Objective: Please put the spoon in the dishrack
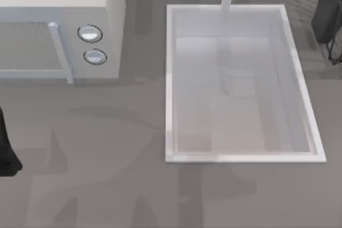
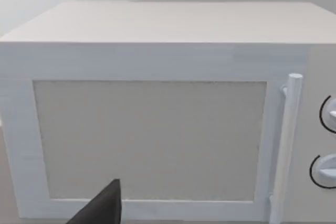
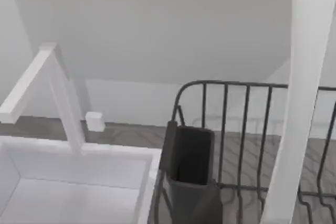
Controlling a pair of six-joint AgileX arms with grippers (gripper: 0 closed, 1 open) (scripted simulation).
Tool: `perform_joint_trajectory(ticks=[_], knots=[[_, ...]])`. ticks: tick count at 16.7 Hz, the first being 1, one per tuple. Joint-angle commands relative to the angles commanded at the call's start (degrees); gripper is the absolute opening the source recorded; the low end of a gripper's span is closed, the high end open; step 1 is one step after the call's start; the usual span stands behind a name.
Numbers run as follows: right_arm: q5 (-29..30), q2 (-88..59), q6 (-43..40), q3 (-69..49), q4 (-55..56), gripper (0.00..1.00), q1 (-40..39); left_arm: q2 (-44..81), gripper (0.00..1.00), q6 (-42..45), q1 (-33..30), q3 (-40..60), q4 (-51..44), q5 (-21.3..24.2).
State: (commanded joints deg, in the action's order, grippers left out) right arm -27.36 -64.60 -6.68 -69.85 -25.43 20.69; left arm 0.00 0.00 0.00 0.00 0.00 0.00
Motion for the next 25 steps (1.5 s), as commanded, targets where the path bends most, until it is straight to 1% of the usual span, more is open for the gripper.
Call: perform_joint_trajectory(ticks=[2, 4, 7, 12, 15, 17, 19, 23, 25], knots=[[-3.34, 3.17, 3.1, 1.79, 7.7, 0.0, 6.75, 0.0, 1.0, 0.0, 0.0, 0.0, 0.0, 0.0], [-5.94, 5.81, 5.61, 3.15, 13.2, 0.0, 11.85, 0.0, 1.0, 0.0, 0.0, 0.0, 0.0, 0.0], [-7.9, 7.86, 7.58, 4.14, 16.93, 0.0, 15.52, 0.0, 1.0, 0.0, 0.0, 0.0, 0.0, 0.0], [-7.89, 7.61, 7.62, 3.96, 17.0, 0.0, 15.26, 0.0, 1.0, 0.0, 0.0, 0.0, 0.0, 0.0], [-7.34, 4.18, 7.66, 4.19, 20.82, 0.0, 12.33, 0.0, 1.0, 0.0, 0.0, 0.0, 0.0, 0.0], [-4.92, -1.02, 7.65, 4.76, 26.23, 0.0, 10.99, 0.0, 1.0, 0.0, 0.0, 0.0, 0.0, 0.0], [-1.32, -7.91, 7.61, 5.76, 32.95, 0.0, 10.09, 0.0, 1.0, 0.0, 0.0, 0.0, 0.0, 0.0], [1.62, -20.06, 7.61, 7.68, 50.92, 0.0, 5.21, 0.0, 1.0, 0.0, 0.0, 0.0, 0.0, 0.0], [4.41, -26.15, 7.61, 8.95, 59.36, 0.0, 3.8, 0.0, 1.0, 0.0, 0.0, 0.0, 0.0, 0.0]])
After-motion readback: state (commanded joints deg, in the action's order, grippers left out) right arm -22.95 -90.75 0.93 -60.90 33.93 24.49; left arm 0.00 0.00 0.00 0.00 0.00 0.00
